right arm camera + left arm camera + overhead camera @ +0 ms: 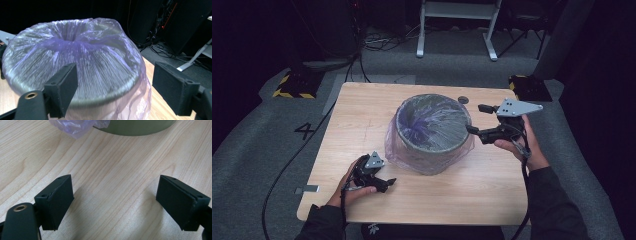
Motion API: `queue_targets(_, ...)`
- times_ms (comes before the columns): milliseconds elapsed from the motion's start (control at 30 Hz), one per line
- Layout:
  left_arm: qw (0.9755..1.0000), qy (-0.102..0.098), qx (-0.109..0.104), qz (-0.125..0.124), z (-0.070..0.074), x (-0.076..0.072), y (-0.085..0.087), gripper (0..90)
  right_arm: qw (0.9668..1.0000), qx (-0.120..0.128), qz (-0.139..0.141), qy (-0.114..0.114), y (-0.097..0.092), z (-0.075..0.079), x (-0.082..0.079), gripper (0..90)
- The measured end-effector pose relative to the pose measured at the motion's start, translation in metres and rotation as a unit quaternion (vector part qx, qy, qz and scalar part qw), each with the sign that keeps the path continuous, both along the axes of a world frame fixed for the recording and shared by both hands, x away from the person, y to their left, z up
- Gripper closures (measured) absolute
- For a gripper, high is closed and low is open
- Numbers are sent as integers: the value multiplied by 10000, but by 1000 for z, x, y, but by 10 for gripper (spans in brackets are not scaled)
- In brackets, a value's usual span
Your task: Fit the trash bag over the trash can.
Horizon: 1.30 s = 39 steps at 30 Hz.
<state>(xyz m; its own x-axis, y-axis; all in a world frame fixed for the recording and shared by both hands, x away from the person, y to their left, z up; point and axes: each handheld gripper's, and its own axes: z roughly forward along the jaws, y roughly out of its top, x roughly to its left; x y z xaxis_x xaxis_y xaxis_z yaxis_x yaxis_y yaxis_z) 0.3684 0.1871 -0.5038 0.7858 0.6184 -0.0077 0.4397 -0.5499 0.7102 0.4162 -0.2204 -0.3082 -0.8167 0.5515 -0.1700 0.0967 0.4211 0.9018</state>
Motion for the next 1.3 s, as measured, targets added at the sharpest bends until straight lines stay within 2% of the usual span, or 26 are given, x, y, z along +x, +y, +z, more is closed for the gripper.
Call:
queue_targets(433, 10000, -2, 4, 3, 0, 1, -1, 130, 9993, -300, 199, 36, 30, 9, 15, 202)
queue_targets(633, 10000, 1, 5, 6, 0, 0, -1, 130, 9988, -398, 249, 114, 48, 10, 25, 214)
queue_targets(767, 10000, 4, -5, 9, 0, 0, -1, 129, 9981, -465, 310, 262, 63, 8, 31, 229)
queue_targets(900, 10000, 6, 1, 10, 0, 0, -1, 130, 9966, -611, 378, 411, 76, 3, 34, 248)
queue_targets(967, 10000, -1, 8, 5, 0, 0, -1, 130, 9947, -677, 539, 563, 81, 0, 35, 252)
queue_targets(1067, 10000, 4, 2, 8, 0, 0, -1, 130, 9925, -811, 562, 724, 87, -5, 38, 267)
queue_targets(1300, 10000, -1, 5, -5, 0, 0, -1, 132, 9877, -1073, 669, 924, 93, -15, 40, 241)
